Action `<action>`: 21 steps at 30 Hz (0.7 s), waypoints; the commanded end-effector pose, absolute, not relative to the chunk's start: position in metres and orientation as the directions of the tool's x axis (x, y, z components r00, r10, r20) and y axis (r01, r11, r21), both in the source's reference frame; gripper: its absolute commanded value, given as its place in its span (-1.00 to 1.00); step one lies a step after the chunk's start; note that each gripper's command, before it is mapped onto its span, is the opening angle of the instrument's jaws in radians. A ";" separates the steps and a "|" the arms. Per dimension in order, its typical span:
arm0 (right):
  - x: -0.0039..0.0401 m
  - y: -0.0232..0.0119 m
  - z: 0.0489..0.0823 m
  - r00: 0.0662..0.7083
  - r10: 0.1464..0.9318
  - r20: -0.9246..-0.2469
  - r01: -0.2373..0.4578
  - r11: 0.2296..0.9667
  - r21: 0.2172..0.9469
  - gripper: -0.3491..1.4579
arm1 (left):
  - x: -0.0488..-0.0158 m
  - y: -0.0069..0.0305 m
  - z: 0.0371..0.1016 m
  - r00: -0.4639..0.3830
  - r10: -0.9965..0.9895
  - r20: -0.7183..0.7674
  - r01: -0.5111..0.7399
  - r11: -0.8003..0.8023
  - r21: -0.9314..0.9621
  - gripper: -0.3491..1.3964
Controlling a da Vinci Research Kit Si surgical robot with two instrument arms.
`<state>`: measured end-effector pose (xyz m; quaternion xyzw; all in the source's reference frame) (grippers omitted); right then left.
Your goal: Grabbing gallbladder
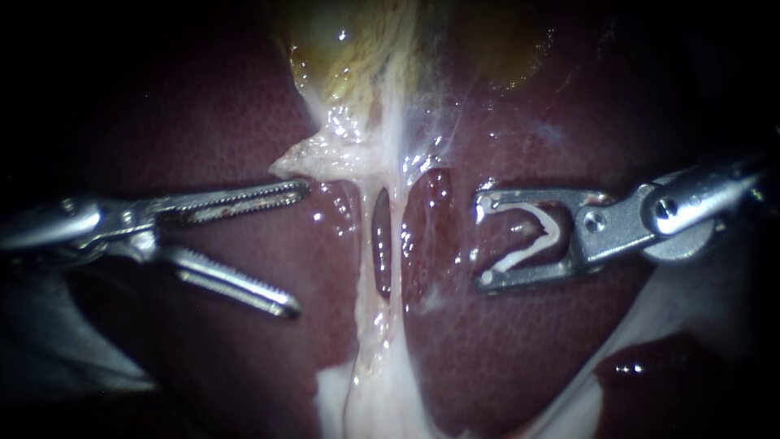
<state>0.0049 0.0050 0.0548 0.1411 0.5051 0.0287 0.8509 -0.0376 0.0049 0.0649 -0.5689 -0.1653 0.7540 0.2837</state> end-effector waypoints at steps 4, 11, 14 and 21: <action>0.0049 0.0049 0.0548 0.488 0.191 -0.852 0.094 0.959 0.269 -0.06 | -0.0374 0.0056 0.0647 -0.190 0.627 -0.755 -0.238 -0.776 -0.585 0.31; 0.0049 0.0049 0.0548 0.488 0.191 -0.852 0.094 0.959 0.269 -0.06 | -0.0368 0.0087 0.0648 -0.182 0.637 -0.749 -0.282 -0.763 -0.581 0.29; 0.0049 0.0049 0.0548 0.488 0.191 -0.852 0.094 0.959 0.269 -0.06 | -0.0365 0.0102 0.0654 -0.179 0.641 -0.746 -0.303 -0.757 -0.578 0.29; 0.0049 0.0049 0.0548 0.488 0.191 -0.852 0.094 0.959 0.269 -0.06 | -0.0367 0.0121 0.0674 -0.171 0.657 -0.734 -0.330 -0.740 -0.586 0.19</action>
